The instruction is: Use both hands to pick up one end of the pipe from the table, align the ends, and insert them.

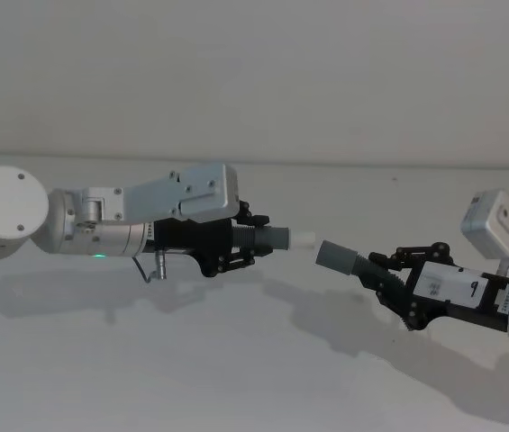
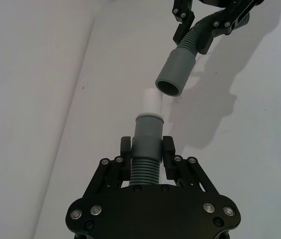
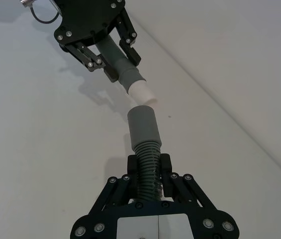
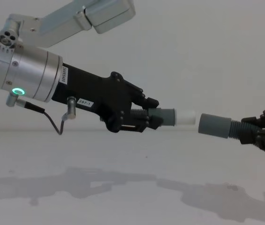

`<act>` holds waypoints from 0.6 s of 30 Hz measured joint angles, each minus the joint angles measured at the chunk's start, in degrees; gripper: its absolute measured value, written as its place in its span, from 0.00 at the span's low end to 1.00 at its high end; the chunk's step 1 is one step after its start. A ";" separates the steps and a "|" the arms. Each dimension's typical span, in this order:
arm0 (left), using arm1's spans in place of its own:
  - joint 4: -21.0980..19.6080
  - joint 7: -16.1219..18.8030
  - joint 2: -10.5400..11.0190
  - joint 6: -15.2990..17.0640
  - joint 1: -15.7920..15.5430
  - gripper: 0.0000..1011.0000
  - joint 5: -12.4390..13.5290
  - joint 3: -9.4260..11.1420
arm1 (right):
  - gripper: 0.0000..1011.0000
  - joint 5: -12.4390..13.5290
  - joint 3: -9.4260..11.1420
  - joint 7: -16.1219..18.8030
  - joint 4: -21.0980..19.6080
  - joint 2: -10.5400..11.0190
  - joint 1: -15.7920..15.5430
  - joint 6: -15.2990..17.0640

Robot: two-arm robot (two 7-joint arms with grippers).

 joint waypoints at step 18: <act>0.56 -0.16 -0.72 -0.77 -0.24 0.36 -0.31 0.46 | 0.26 0.48 0.50 -0.30 -0.44 0.03 -0.25 0.01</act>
